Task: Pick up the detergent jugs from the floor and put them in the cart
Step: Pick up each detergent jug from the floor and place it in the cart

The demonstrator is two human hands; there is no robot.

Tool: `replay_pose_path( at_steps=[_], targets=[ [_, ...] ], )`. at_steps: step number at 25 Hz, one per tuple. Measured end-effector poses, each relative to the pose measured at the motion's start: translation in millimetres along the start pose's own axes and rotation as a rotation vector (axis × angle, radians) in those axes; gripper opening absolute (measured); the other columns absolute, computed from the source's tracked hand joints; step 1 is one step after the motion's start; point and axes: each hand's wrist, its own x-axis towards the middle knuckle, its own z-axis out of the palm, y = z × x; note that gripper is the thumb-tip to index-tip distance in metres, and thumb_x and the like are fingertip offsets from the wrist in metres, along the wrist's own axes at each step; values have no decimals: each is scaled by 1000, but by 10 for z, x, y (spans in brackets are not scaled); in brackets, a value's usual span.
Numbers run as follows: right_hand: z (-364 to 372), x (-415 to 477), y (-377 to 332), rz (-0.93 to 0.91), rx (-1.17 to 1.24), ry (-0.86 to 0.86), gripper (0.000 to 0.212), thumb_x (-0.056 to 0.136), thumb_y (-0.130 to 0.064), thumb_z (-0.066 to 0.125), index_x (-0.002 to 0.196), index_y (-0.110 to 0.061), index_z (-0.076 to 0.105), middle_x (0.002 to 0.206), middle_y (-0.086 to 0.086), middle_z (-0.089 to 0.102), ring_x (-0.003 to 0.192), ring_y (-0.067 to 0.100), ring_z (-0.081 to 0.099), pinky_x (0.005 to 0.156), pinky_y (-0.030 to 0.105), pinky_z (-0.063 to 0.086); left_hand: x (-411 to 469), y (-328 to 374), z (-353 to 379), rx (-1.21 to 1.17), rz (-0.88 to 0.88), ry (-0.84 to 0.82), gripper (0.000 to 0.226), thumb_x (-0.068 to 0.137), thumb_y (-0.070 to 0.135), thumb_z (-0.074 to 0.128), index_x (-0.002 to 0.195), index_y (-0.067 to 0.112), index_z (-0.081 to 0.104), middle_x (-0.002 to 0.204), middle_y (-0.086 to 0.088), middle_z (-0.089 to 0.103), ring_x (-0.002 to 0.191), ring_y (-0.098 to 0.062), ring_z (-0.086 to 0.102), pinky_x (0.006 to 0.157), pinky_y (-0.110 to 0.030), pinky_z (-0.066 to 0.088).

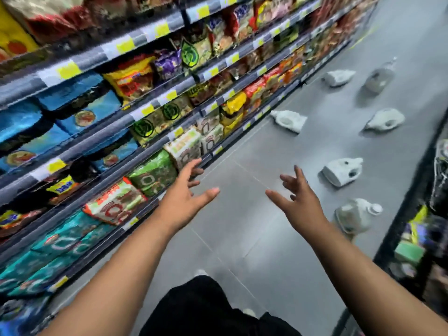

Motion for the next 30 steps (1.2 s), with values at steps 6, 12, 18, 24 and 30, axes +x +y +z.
replay_pose_path(
  at_steps=[6,12,18,24,30],
  targets=[
    [-556,807,198,140,32,218,90,79,-36,77,151,-31,24,144,-7,43,125,11,47,99,30,39,1489,357,668,39,56,-300,68,84,30,75,135,46,32,137,9,47,125,-12,49,109,-45,43],
    [-1053,1319,259,280,74,523,82,77,-33,79,145,-32,35,140,-8,44,117,14,51,94,29,41,2741,960,1357,187,153,-624,76,81,32,77,143,38,35,140,6,48,128,-15,50,105,-38,45],
    [-1701,1360,714,458,169,776,82,76,-31,80,145,-32,36,141,2,44,115,18,53,102,42,45,3323,1478,2578,273,266,-865,70,83,33,77,139,45,36,138,10,49,123,-10,52,104,-35,45],
    [-2566,1614,1431,555,271,912,79,77,-31,80,144,-32,37,140,-5,45,118,16,52,101,41,45,3626,1742,4045,330,270,-994,80,82,34,78,145,43,29,136,10,51,121,-9,55,104,-35,46],
    [-3260,2191,2354,656,301,951,86,77,-29,80,148,-29,32,142,1,43,115,17,50,95,32,42,4131,1532,5392,515,297,-1162,85,80,37,79,147,42,27,136,12,49,122,-11,53,101,-30,44]
  ],
)
